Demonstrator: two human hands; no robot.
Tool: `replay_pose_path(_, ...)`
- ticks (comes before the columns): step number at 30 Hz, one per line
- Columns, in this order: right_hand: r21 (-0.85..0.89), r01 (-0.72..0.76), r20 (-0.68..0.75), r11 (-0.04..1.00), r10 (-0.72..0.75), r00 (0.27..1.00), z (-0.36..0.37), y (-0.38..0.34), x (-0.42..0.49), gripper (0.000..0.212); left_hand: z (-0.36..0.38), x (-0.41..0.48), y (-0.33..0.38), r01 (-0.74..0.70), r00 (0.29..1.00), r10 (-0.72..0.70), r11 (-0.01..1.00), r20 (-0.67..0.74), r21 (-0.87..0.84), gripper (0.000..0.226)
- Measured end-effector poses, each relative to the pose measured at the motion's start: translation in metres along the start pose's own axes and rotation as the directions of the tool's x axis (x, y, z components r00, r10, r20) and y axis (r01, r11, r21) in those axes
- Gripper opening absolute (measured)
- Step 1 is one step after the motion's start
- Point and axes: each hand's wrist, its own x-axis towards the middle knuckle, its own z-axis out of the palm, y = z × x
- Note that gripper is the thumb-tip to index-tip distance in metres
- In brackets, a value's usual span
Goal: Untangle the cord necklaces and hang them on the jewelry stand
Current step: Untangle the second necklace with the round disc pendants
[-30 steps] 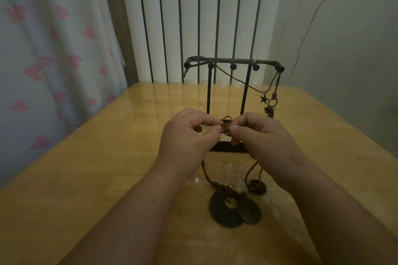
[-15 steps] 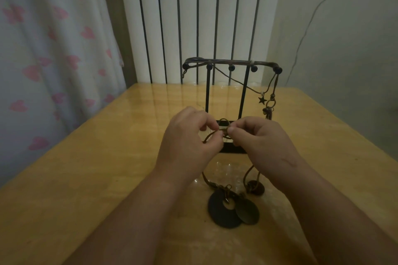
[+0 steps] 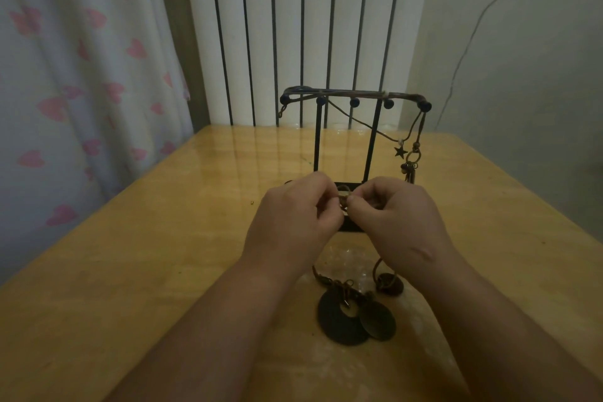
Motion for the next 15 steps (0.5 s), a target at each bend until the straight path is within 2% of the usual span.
replay_pose_path(4, -0.007, 0.001, 0.024, 1.0, -0.001, 1.0, 0.0014, 0.0031, 0.0003, 0.01, -0.0009, 0.0008, 0.0008, -0.063, 0.998, 0.061, 0.995, 0.028, 0.077, 0.007)
replay_pose_path(8, -0.111, 0.017, 0.029, 0.994, -0.013, 0.999, 0.0036, 0.0056, -0.0004, 0.004, -0.001, 0.0024, -0.0004, -0.087, 0.994, 0.076, 0.983, 0.076, 0.159, 0.008)
replay_pose_path(12, -0.123, 0.034, 0.027, 0.992, -0.031, 0.999, 0.0011, 0.0026, -0.0002, 0.006, 0.0008, -0.0001, -0.0028, -0.02, 0.997, 0.019, 1.0, 0.08, 0.009, 0.007)
replay_pose_path(15, 0.005, -0.013, -0.021, 1.0, 0.013, 1.0, 0.0019, 0.0011, 0.0002, 0.01, 0.002, -0.002, -0.0002, 0.053, 0.998, -0.047, 0.989, 0.041, -0.139, 0.01)
